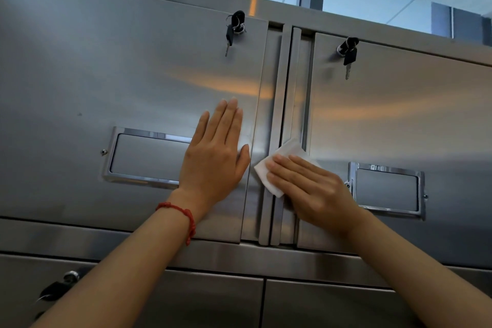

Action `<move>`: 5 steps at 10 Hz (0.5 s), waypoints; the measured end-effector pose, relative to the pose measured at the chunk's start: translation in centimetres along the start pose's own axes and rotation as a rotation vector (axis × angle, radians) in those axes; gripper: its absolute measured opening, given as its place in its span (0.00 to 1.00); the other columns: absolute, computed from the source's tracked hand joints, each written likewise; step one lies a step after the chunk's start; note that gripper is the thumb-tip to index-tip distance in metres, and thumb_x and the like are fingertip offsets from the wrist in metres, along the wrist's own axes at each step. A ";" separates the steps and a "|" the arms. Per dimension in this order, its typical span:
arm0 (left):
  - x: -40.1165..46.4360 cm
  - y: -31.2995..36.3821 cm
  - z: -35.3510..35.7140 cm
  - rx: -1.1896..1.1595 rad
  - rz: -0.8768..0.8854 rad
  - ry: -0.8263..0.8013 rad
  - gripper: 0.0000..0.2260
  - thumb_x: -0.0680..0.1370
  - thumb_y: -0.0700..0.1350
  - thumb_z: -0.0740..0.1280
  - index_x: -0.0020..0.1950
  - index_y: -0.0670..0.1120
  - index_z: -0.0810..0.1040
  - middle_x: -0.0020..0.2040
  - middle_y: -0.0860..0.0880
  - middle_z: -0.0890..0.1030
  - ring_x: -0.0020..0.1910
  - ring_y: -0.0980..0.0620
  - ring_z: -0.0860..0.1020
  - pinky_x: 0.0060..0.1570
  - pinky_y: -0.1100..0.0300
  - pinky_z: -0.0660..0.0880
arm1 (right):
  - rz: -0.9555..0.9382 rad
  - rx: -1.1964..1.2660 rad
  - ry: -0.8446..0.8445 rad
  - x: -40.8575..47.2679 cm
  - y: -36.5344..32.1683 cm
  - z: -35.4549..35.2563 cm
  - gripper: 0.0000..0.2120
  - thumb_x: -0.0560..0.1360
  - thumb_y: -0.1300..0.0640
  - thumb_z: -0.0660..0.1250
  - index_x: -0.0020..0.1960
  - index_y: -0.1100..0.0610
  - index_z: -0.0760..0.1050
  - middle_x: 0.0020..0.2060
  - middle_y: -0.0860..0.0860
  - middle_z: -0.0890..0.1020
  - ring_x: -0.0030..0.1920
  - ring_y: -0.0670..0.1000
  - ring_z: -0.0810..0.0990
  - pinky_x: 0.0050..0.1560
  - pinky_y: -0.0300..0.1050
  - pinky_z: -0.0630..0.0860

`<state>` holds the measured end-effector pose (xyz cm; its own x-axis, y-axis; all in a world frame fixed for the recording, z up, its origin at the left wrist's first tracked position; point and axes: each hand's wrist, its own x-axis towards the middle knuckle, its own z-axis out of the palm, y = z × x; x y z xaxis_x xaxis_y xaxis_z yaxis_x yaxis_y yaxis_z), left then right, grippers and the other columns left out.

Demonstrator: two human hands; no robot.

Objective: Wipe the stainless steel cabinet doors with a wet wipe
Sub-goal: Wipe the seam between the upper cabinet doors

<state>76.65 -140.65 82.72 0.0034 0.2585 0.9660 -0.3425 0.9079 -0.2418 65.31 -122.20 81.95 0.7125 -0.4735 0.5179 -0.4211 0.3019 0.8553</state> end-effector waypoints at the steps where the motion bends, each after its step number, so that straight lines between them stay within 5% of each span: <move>1: 0.0 0.0 0.0 -0.001 0.000 0.020 0.26 0.80 0.51 0.51 0.72 0.35 0.64 0.72 0.37 0.64 0.73 0.41 0.62 0.70 0.44 0.61 | 0.002 -0.014 0.019 1.0 1.2 0.2 0.14 0.74 0.60 0.70 0.57 0.65 0.79 0.58 0.61 0.79 0.61 0.58 0.77 0.64 0.53 0.73; 5: 0.0 0.0 0.0 0.005 -0.003 0.007 0.26 0.80 0.51 0.51 0.72 0.35 0.64 0.73 0.37 0.64 0.73 0.41 0.61 0.70 0.44 0.61 | 0.032 -0.012 -0.007 -0.1 -0.7 0.1 0.18 0.69 0.63 0.75 0.58 0.66 0.79 0.58 0.62 0.79 0.62 0.58 0.77 0.63 0.53 0.74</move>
<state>76.68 -140.62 82.66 0.0112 0.2577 0.9662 -0.3472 0.9071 -0.2379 65.54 -122.43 81.32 0.6947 -0.4697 0.5448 -0.4363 0.3270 0.8383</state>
